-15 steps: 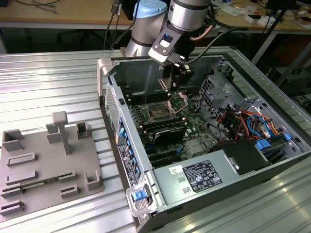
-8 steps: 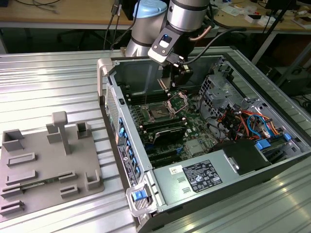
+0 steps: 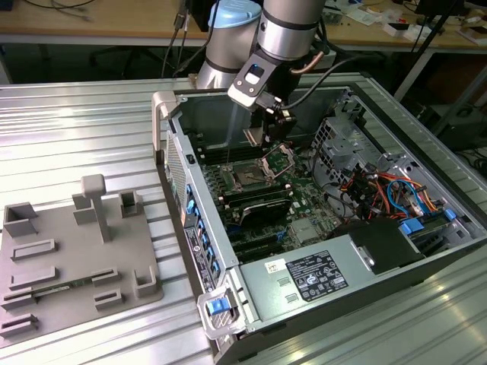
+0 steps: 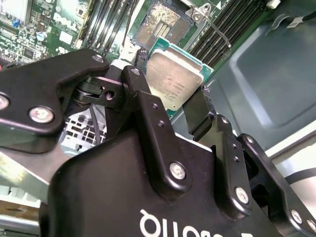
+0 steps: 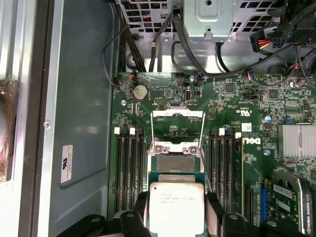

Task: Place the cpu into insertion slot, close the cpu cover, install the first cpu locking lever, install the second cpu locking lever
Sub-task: 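Place the cpu into insertion slot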

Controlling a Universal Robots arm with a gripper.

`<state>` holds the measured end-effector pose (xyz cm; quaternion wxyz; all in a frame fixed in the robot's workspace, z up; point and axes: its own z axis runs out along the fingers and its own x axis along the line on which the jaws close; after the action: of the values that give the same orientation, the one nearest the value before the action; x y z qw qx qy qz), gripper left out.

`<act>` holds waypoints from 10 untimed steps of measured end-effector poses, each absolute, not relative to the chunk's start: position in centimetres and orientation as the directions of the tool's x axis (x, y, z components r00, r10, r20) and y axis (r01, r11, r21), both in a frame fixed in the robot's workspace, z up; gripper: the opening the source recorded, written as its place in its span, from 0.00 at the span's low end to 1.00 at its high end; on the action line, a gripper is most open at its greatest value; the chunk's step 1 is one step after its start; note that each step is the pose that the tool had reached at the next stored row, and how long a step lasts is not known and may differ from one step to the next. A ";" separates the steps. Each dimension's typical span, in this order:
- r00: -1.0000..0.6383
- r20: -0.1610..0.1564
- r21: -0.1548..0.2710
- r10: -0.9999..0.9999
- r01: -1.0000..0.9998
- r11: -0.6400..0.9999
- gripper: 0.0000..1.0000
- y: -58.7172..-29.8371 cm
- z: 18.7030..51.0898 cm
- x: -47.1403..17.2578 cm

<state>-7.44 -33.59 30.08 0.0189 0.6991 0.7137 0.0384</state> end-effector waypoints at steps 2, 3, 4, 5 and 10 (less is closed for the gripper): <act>-0.021 0.027 0.080 0.999 0.997 0.019 0.55 -33.6 29.7 -7.4; -0.021 0.027 0.079 0.999 0.997 0.019 0.55 -33.5 29.5 -7.4; -0.021 0.027 0.079 0.999 0.997 0.019 0.55 -33.5 29.3 -7.4; -0.021 0.027 0.078 0.999 0.997 0.019 0.55 -33.5 29.1 -7.4; -0.020 0.027 0.074 0.999 0.997 0.018 0.55 -33.4 28.2 -7.4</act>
<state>-7.43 -33.43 28.17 0.0163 0.6999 0.7132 0.0358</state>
